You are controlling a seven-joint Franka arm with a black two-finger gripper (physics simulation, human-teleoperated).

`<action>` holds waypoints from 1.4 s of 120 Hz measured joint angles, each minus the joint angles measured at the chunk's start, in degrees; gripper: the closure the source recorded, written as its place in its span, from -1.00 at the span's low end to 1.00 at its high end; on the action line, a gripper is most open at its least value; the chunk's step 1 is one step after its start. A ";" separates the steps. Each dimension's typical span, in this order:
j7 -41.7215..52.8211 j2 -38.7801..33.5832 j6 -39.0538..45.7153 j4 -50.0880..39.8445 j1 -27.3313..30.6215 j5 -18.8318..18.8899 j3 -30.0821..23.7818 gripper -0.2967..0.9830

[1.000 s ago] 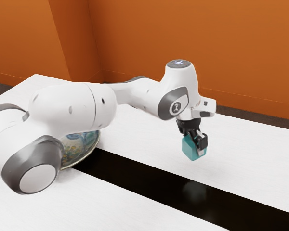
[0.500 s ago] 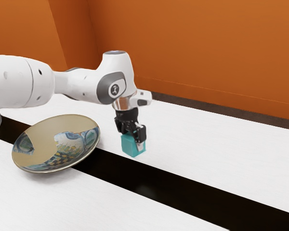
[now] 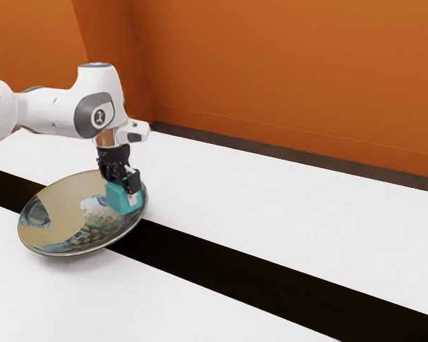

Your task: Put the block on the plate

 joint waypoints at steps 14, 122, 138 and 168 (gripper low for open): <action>2.29 0.28 -0.01 0.00 3.34 1.86 0.54 0.00; 14.12 5.36 7.77 0.81 8.84 0.01 0.91 -0.47; 15.08 0.42 2.95 0.99 3.82 -0.53 0.64 -0.50; 19.21 -2.57 -4.32 10.49 -2.26 -0.18 -1.05 -0.52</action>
